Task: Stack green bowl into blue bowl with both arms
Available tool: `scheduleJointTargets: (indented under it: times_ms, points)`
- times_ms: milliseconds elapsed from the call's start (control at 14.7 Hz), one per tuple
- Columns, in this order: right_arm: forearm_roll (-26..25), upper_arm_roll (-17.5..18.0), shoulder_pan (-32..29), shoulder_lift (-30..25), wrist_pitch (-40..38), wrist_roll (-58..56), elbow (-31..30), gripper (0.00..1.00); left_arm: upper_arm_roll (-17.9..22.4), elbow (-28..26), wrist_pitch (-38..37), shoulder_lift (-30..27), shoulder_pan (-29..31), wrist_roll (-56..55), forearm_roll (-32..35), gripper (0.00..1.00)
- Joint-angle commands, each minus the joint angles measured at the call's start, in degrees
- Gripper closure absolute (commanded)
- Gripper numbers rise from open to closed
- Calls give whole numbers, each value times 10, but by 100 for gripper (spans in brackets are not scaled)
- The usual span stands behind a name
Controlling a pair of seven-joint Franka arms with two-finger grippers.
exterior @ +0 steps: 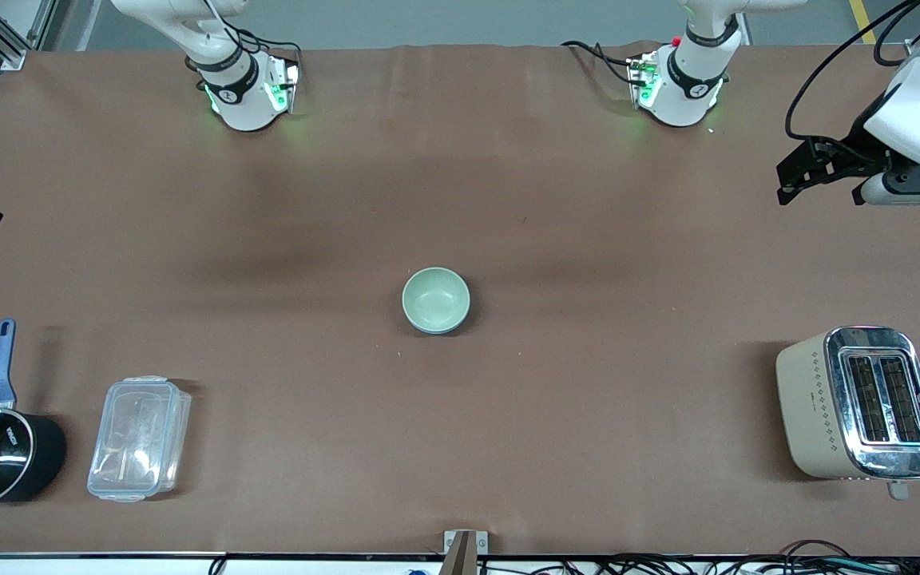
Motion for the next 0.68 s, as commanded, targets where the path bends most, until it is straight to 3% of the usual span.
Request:
scheduleJointTargets:
  times_ms: [0,612]
  points:
    - [-11,42,-28,0,-22,-1,8,0,-3,6,-4,2,3,3,-11,0]
    - [-3,42,-23,6,-22,2,28,0,-3,26,-4,14,3,4,-10,0]
